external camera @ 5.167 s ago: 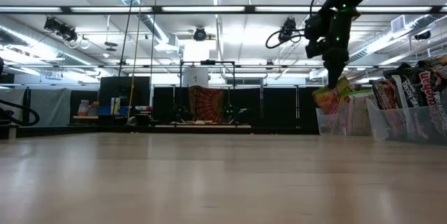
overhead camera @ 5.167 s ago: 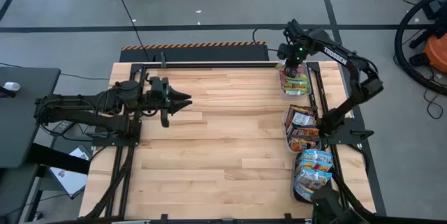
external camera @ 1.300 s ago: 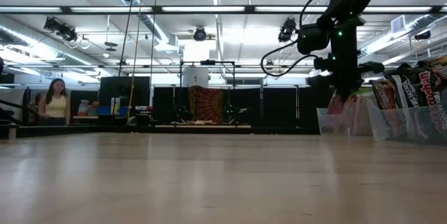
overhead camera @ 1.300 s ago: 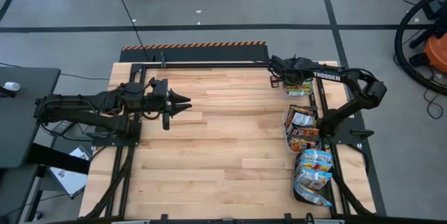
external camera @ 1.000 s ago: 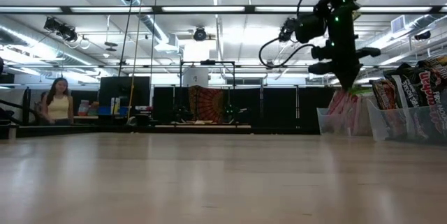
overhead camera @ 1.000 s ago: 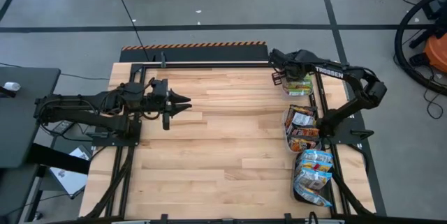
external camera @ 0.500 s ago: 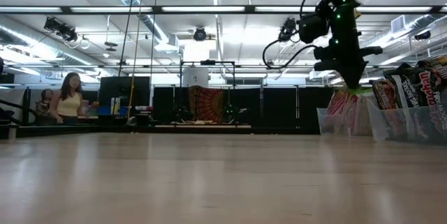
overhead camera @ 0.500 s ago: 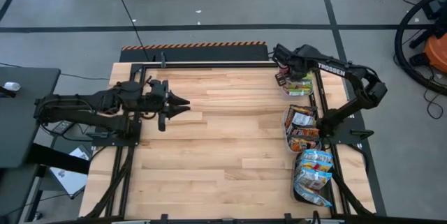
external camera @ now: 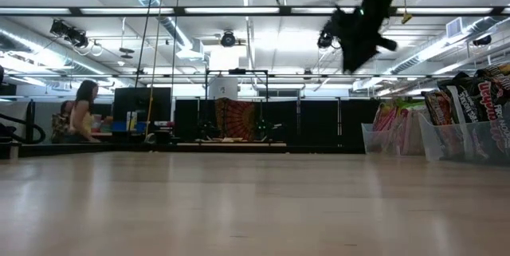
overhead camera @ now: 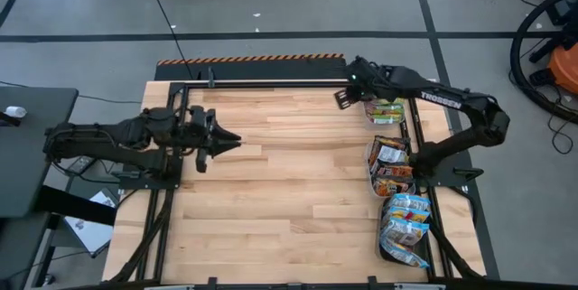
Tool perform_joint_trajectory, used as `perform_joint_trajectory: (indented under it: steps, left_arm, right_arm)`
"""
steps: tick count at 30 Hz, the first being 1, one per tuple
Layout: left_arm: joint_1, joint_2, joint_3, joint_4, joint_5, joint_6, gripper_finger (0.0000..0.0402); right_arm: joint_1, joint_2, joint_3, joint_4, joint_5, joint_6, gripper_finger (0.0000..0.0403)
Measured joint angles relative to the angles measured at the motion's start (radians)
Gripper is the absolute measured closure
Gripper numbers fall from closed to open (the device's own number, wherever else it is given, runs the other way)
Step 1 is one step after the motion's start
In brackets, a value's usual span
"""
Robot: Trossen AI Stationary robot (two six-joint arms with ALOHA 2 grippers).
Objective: Sort Maruchan noodles
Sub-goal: Return to Home Position
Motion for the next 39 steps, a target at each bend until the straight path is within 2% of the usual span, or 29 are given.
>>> perform_joint_trajectory:
  steps: [5, 9, 11, 14, 18, 23, 29, 31, 34, 39]
  left_arm:
    - [-0.031, -0.032, -0.160, 0.228, -0.023, 0.008, 0.0349]
    - [-0.024, -0.033, -0.298, 0.432, -0.006, 0.000, 0.0391]
    - [-0.020, -0.035, -0.341, 0.479, 0.018, -0.065, 0.0394]
    - [-0.020, -0.050, -0.361, 0.478, 0.023, -0.152, 0.0382]
    - [-0.022, -0.038, -0.362, 0.429, 0.023, -0.170, 0.0366]
    - [-0.022, -0.024, -0.362, 0.434, 0.015, -0.168, 0.0362]
    - [-0.022, -0.025, -0.362, 0.437, -0.086, 0.016, 0.0361]
    - [-0.022, -0.033, -0.362, 0.439, -0.085, 0.084, 0.0361]
    - [-0.033, -0.064, -0.362, 0.439, -0.043, 0.220, 0.0361]
    - [-0.077, -0.184, -0.361, 0.423, 0.053, 0.355, 0.0361]
  right_arm:
    - [0.195, -0.047, 0.000, 0.242, -0.115, -0.123, 0.0317]
    - [0.344, -0.069, 0.000, 0.386, -0.228, -0.153, 0.0358]
    - [0.410, -0.085, 0.000, 0.424, -0.253, -0.161, 0.0384]
    - [0.490, -0.133, 0.000, 0.439, -0.267, -0.178, 0.0394]
    - [0.559, -0.223, 0.000, 0.402, -0.250, -0.192, 0.0375]
    - [0.571, -0.306, 0.000, 0.314, -0.202, -0.372, 0.0368]
    - [0.574, -0.333, -0.003, 0.379, -0.204, -0.404, 0.0370]
    - [0.594, -0.355, -0.043, 0.382, -0.204, -0.416, 0.0370]
    - [0.638, -0.429, -0.176, 0.430, -0.210, -0.416, 0.0370]
    - [0.686, -0.622, -0.472, 0.697, -0.274, -0.419, 0.0370]
